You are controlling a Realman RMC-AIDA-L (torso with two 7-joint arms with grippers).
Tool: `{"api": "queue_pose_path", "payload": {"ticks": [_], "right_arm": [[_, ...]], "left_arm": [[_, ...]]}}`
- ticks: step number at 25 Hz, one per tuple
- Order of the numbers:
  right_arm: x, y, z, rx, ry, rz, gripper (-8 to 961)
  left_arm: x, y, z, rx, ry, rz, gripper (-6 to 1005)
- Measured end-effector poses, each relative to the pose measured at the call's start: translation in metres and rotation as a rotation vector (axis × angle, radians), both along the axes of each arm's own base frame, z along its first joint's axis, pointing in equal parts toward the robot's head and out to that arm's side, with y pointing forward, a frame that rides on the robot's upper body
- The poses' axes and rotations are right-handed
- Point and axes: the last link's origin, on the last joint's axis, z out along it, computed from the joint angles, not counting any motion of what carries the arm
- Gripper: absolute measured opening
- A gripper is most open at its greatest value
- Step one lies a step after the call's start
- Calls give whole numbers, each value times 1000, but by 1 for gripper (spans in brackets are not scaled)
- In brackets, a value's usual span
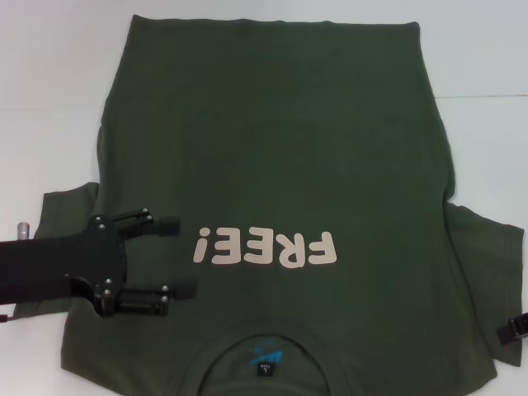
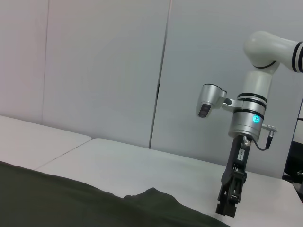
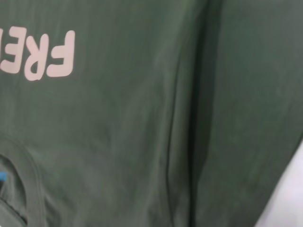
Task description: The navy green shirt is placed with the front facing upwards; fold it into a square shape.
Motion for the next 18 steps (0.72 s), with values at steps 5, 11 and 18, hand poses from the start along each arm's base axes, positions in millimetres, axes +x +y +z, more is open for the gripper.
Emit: {"api": "queue_pose_path", "payload": {"ticks": [5, 11, 18], "right_arm": [[2, 0, 7, 9, -6, -13, 847], [1, 1, 6, -2, -4, -14, 836], [0, 1, 3, -12, 4, -18, 823]], "left_arm": [[0, 0, 0, 0, -1, 1, 933], [0, 0, 0, 2, 0, 0, 932], [0, 0, 0, 7, 2, -5, 933]]}}
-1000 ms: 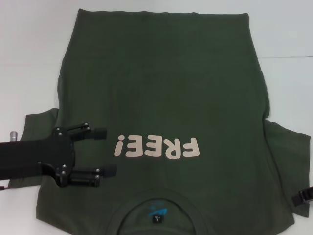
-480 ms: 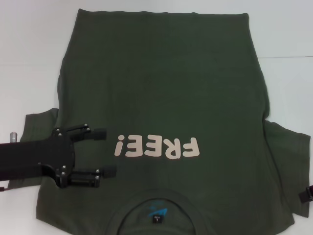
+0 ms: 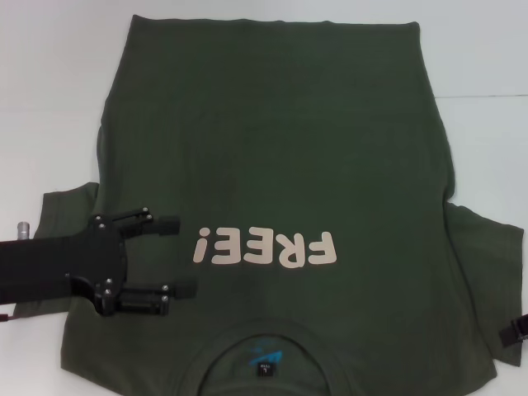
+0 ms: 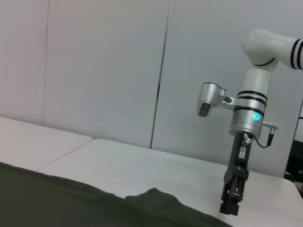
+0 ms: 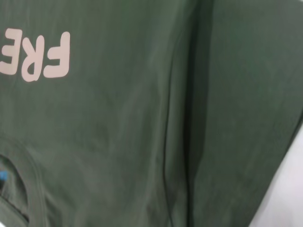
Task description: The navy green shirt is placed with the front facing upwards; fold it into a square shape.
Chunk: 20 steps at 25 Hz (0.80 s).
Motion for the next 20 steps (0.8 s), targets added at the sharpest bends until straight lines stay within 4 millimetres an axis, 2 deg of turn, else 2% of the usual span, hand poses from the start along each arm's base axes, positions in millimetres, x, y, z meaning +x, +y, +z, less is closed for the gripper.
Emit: {"api": "queue_pose_path", "payload": {"ticks": [6, 11, 20], "right_arm": [[-2, 0, -5, -25, 5, -1, 812], [-3, 2, -3, -16, 1, 2, 675], [-8, 3, -1, -25, 1, 24, 701]], "left_arm": [[0, 0, 0, 2, -1, 0, 933], [0, 1, -1, 3, 0, 0, 932], [0, 2, -1, 8, 3, 3, 932]]}}
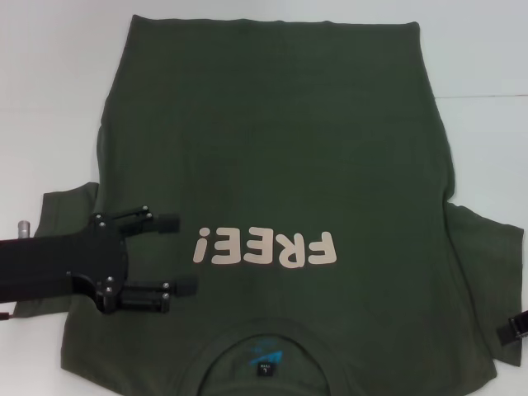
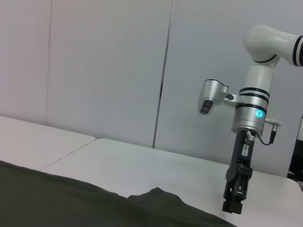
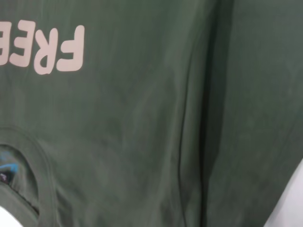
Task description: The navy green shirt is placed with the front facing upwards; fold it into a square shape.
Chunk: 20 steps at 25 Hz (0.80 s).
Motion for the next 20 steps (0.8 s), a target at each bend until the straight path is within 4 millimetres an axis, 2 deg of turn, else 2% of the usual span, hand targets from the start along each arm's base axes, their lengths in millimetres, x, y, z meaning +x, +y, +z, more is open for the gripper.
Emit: {"api": "queue_pose_path", "payload": {"ticks": [7, 20], "right_arm": [[-2, 0, 1, -8, -1, -12, 749], [0, -3, 3, -38, -20, -20, 744]], "left_arm": [[0, 0, 0, 2, -1, -2, 933], [1, 1, -2, 4, 0, 0, 933]]}}
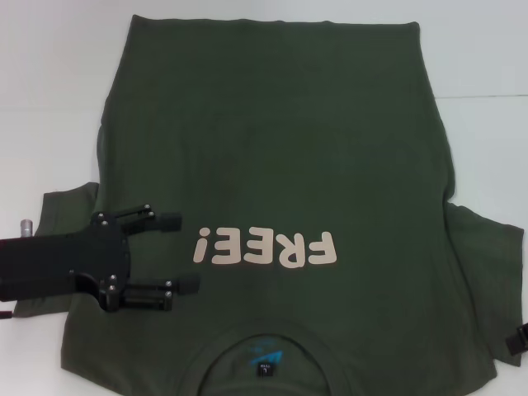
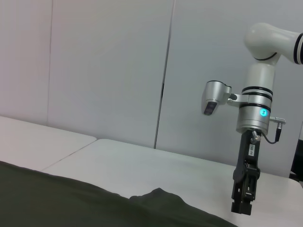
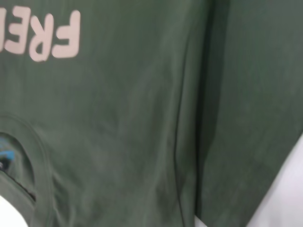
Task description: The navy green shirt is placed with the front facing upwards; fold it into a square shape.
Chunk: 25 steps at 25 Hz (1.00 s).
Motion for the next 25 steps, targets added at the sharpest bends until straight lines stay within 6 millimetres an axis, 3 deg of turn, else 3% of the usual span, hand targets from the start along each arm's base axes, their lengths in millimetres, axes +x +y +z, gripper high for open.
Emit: {"api": "queue_pose_path", "payload": {"ticks": [25], "right_arm": [[3, 3, -10, -16, -14, -17, 739]], "left_arm": [[0, 0, -1, 7, 2, -5, 933]]}}
